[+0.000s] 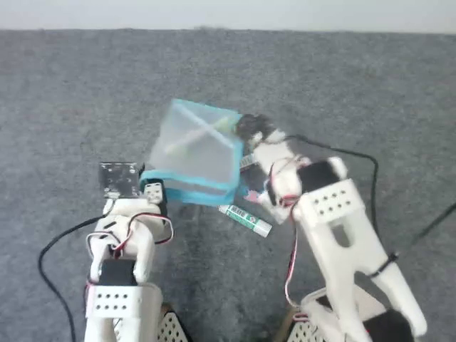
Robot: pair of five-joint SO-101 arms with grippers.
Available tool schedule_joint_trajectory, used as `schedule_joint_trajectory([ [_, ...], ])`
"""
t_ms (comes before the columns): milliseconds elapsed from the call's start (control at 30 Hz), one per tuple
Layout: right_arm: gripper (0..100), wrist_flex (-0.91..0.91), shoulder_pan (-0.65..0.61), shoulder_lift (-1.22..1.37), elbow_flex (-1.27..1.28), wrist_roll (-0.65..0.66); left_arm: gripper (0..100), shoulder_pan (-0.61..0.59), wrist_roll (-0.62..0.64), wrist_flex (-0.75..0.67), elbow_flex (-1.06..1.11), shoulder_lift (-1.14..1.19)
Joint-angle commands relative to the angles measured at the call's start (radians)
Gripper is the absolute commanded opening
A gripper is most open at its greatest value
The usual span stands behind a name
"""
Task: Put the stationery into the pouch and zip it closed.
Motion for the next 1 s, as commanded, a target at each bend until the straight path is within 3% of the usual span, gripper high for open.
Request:
schedule_joint_trajectory([
  [0,19.9,-0.008,0.012,-0.101,0.071,0.043,1,-0.035,0.014,-0.025,-0.084,-0.003],
  [167,19.9,-0.071,0.004,-0.150,0.176,0.078,1,-0.032,0.014,-0.025,-0.085,-0.003],
  [400,19.9,-0.206,-0.157,-0.031,0.230,0.034,1,-0.035,0.014,-0.025,-0.091,-0.003],
  [667,19.7,-0.357,-0.156,0.194,0.178,0.008,1,-0.035,0.014,-0.025,-0.088,-0.006],
  [967,19.5,-0.441,-0.154,0.242,0.206,-0.058,1,-0.034,0.014,-0.025,-0.087,-0.008],
])
